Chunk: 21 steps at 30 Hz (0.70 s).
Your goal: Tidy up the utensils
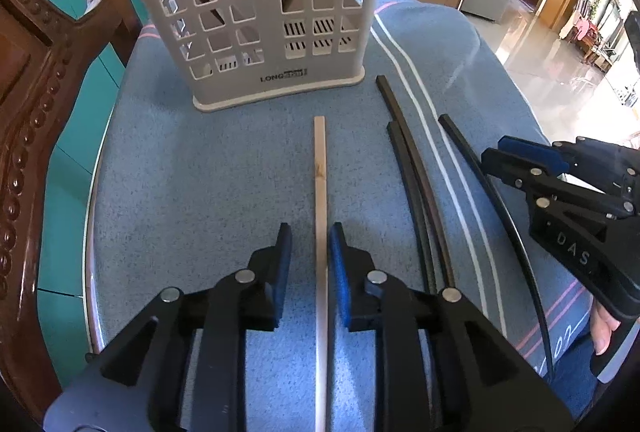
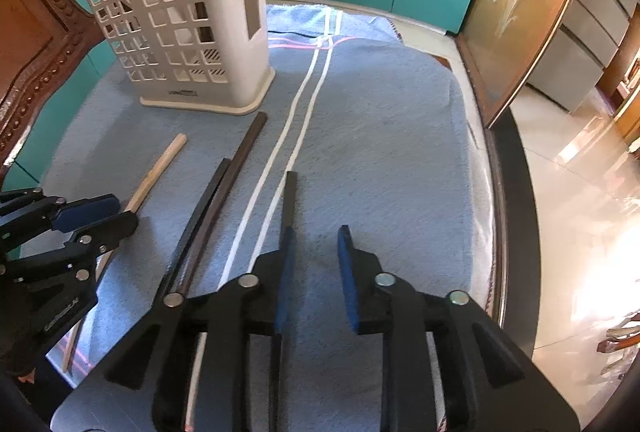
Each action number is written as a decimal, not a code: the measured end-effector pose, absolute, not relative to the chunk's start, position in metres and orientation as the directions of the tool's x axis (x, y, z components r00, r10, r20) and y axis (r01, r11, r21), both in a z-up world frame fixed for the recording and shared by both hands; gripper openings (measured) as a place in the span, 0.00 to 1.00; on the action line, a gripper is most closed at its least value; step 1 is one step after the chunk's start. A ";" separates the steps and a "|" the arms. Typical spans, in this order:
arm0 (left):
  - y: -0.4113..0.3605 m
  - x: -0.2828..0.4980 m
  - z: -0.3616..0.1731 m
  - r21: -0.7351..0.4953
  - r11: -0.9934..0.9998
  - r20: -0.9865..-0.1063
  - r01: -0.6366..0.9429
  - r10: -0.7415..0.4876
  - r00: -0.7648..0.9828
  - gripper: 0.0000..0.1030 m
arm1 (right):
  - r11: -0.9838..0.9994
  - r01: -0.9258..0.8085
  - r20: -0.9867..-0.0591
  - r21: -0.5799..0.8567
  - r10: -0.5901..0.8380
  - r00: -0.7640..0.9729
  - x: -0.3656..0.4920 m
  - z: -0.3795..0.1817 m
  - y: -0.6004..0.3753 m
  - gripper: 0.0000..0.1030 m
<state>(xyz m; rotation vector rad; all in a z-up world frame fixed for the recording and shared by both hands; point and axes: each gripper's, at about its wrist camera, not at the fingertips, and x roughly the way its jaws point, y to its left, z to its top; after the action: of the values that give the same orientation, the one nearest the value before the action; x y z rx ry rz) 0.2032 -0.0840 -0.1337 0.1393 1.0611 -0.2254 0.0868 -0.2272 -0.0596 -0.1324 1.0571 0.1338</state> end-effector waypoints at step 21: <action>-0.086 0.197 -0.131 0.025 0.971 -0.870 0.236 -0.095 0.484 0.28 | 0.989 -0.145 -0.884 -0.035 0.038 0.466 0.095 -0.066 -0.232 0.01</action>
<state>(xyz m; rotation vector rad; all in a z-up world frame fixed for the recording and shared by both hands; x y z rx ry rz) 0.1972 -0.0855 -0.1313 0.1484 1.0467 -0.2026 0.0949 -0.2317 -0.0658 -0.1103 1.0806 0.1125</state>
